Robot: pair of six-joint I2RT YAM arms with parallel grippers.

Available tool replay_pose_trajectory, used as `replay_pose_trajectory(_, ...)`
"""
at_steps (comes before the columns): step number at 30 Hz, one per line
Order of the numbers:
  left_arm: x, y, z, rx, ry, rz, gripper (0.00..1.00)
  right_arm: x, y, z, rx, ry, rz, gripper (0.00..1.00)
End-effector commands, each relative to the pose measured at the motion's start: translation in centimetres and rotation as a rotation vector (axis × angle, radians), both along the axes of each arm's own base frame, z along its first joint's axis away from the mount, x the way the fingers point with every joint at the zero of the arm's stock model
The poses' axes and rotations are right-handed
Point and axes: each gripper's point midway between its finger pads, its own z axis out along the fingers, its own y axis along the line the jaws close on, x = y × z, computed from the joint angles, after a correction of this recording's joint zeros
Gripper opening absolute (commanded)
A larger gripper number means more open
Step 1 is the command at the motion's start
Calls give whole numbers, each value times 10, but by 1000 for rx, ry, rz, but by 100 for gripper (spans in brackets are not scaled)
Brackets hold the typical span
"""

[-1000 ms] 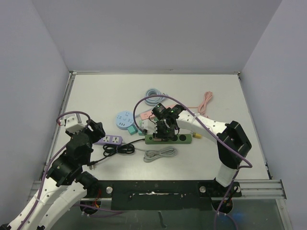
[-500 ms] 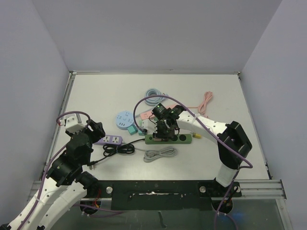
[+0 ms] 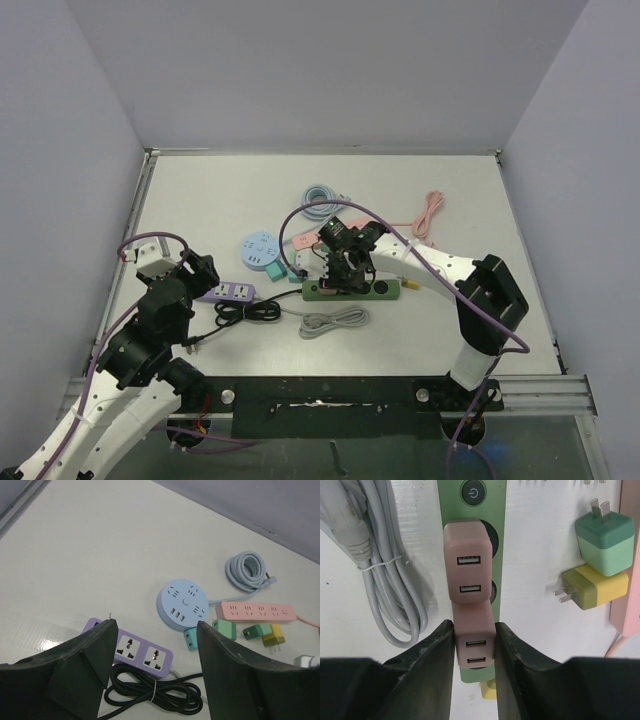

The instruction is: Insert the plug

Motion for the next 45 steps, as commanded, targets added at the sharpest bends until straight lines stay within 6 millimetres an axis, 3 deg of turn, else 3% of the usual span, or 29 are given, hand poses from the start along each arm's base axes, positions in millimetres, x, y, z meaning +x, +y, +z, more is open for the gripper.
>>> replay_pose_trajectory(1,4,0,13,-26,-54,11,63,41,-6,-13,-69,-168,47,0)
replay_pose_trajectory(5,6,-1,12,-25,-52,6,63,36,5,-13,-69,-103,104,0)
replay_pose_trajectory(11,4,1,12,-27,-53,14,63,12,18,-16,31,10,143,0)
replay_pose_trajectory(13,4,1,13,-30,-57,15,63,20,19,-14,56,-31,119,0)
replay_pose_trajectory(15,4,1,13,-30,-57,14,63,41,11,-12,38,-149,56,0)
replay_pose_trajectory(18,4,1,13,-30,-56,13,63,58,-3,-10,-26,-261,35,0)
replay_pose_trajectory(23,4,1,12,-31,-55,14,63,53,-1,-8,-14,-240,76,0)
replay_pose_trajectory(29,4,1,12,-32,-57,15,63,21,-6,-39,-38,-50,100,0)
replay_pose_trajectory(37,4,2,13,-26,-58,16,63,14,-20,-79,-76,94,42,0)
replay_pose_trajectory(45,4,4,13,-22,-62,22,63,-5,-53,-112,-208,51,71,0)
